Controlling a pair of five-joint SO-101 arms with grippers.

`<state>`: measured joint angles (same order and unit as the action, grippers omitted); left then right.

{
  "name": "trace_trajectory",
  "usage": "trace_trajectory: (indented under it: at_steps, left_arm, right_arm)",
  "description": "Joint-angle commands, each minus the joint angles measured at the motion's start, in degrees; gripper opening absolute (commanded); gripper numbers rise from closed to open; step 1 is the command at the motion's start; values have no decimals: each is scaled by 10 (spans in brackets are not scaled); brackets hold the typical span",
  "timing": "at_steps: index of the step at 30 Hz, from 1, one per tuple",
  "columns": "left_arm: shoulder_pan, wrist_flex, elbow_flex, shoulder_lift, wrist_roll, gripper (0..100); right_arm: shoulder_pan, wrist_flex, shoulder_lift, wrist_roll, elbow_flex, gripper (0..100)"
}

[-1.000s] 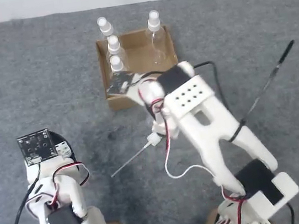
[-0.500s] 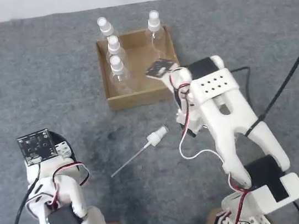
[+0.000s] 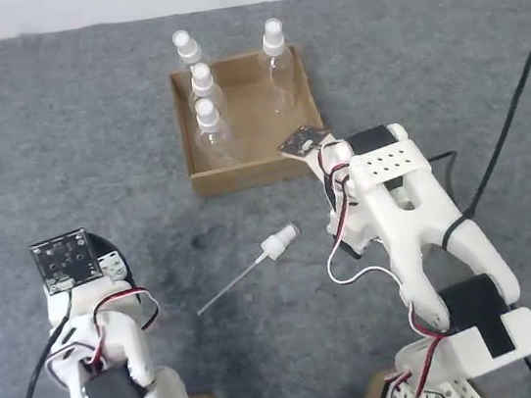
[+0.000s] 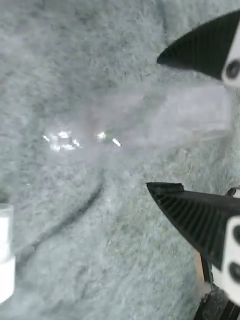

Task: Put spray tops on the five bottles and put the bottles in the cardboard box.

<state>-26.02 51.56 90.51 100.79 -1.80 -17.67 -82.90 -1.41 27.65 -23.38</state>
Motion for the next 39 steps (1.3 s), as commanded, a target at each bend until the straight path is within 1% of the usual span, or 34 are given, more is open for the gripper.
trace_trajectory:
  at_steps: [1,5,10,15,18,24,39]
  left_arm:
    - [0,-19,-17,11,4,55]
    - [0,-19,-17,11,3,55]
    - [0,-19,-17,11,3,55]
    - [0,-19,-17,11,3,55]
    - [0,-19,-17,11,2,55]
    - [1,-19,-17,11,2,55]
    - [1,-19,-17,11,2,55]
  right_arm:
    - [3,9,-34,40,6,313]
    - [3,11,-34,62,5,312]
    - [3,57,-33,91,5,310]
    - [2,79,-23,109,4,310]
    - [-5,104,14,109,4,304]
    - [-4,125,47,105,8,227]
    - [-2,119,61,108,4,221]
